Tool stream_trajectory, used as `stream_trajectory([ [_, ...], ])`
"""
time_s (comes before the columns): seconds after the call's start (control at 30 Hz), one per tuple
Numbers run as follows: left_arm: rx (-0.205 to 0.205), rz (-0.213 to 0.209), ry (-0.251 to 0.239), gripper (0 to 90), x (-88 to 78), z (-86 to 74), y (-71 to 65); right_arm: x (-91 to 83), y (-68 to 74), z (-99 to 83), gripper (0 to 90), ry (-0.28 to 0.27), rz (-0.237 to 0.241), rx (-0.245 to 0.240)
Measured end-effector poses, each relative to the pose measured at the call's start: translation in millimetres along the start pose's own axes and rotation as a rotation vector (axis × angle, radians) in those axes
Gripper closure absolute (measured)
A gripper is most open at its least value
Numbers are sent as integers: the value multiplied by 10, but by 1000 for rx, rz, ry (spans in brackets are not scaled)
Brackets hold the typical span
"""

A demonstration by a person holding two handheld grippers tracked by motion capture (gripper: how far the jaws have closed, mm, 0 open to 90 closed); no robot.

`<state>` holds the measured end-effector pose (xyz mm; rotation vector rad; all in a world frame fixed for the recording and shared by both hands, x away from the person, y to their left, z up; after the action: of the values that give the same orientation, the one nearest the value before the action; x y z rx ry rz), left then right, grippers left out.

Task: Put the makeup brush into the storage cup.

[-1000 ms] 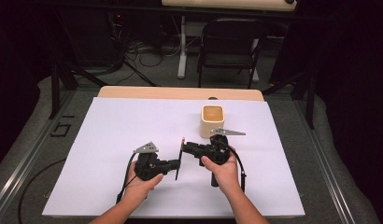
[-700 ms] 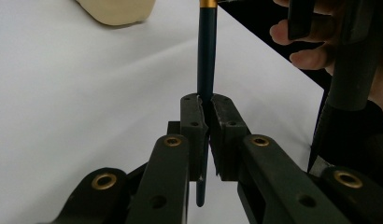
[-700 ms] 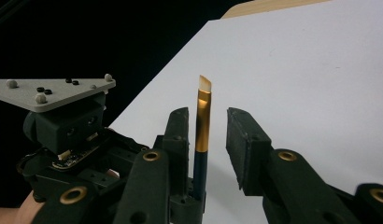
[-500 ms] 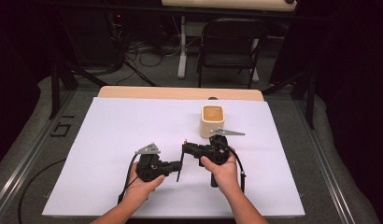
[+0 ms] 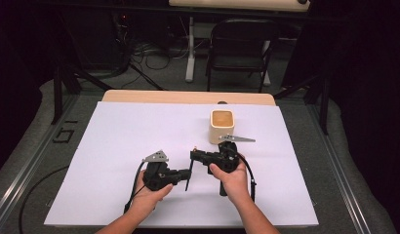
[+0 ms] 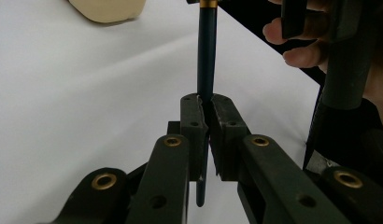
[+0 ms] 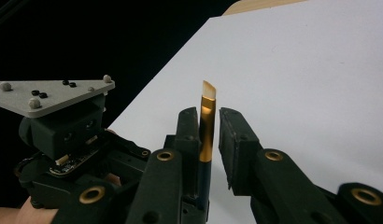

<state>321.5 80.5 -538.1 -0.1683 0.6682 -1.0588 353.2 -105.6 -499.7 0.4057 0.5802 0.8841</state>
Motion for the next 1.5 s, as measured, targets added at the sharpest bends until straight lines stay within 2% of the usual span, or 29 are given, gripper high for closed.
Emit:
stream_trajectory([
  [0.73, 1, 0, 0, 845, 7, -5, -4, -7, -8, 2, 838, 1, 13, 36],
  [1.5, -9, -8, -7, 832, 1, -7, 5, -20, -12, 7, 841, 5, 0, 21],
])
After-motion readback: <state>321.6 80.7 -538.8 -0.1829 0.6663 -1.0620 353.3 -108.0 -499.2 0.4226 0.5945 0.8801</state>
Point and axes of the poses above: each handheld gripper's, and its own axes: x roughly forward along the jaws, z roughly out of its top, y roughly to its left, the point moved 3 cm from there along x, roughly forward along the jaws, and after that the axes turned 3 degrees about -y, right-handed, at the moved point
